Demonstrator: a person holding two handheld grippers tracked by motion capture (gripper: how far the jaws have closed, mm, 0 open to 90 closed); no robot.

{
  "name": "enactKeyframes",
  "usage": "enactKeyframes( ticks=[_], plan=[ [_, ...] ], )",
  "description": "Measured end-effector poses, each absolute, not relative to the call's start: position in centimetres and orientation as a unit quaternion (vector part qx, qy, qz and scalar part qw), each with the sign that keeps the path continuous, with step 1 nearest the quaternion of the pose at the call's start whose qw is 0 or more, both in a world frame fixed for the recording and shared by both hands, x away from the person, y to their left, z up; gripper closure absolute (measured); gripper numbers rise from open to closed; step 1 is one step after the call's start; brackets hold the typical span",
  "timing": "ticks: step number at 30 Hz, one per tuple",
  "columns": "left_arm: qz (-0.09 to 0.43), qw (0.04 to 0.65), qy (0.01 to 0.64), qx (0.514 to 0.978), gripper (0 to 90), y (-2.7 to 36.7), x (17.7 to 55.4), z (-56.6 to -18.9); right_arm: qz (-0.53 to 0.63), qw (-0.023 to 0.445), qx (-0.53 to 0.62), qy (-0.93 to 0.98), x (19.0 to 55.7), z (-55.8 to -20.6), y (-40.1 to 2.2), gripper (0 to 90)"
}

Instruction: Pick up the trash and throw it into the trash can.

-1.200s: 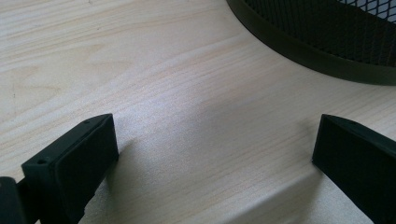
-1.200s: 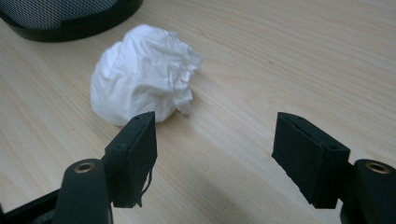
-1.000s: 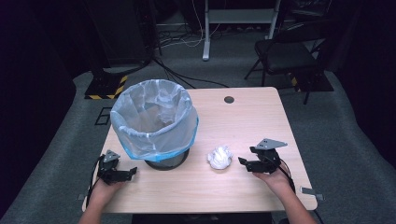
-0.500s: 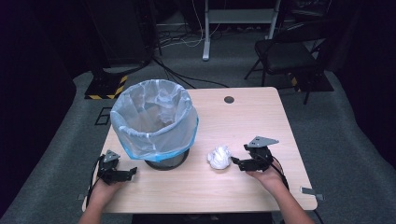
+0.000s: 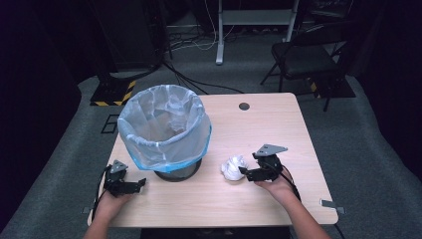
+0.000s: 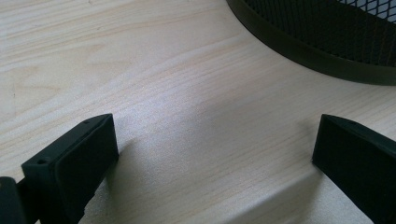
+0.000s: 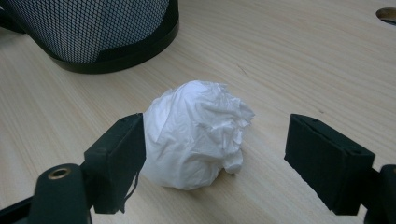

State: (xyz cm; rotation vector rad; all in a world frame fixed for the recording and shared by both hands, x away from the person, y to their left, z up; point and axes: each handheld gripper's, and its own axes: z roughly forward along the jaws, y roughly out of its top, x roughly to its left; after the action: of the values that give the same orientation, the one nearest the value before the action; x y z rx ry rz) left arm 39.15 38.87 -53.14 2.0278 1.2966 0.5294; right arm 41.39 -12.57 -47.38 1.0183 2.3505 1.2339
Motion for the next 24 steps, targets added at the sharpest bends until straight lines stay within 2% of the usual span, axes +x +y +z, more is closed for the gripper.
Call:
enactKeyframes(
  ticks=[24],
  plan=[
    [0.203, 0.331, 0.496, 0.777, 0.0, 38.9, 39.2, -53.1, 0.416, 0.148, 0.334, 0.832, 41.7, -48.7, -8.7, 16.9]
  ],
)
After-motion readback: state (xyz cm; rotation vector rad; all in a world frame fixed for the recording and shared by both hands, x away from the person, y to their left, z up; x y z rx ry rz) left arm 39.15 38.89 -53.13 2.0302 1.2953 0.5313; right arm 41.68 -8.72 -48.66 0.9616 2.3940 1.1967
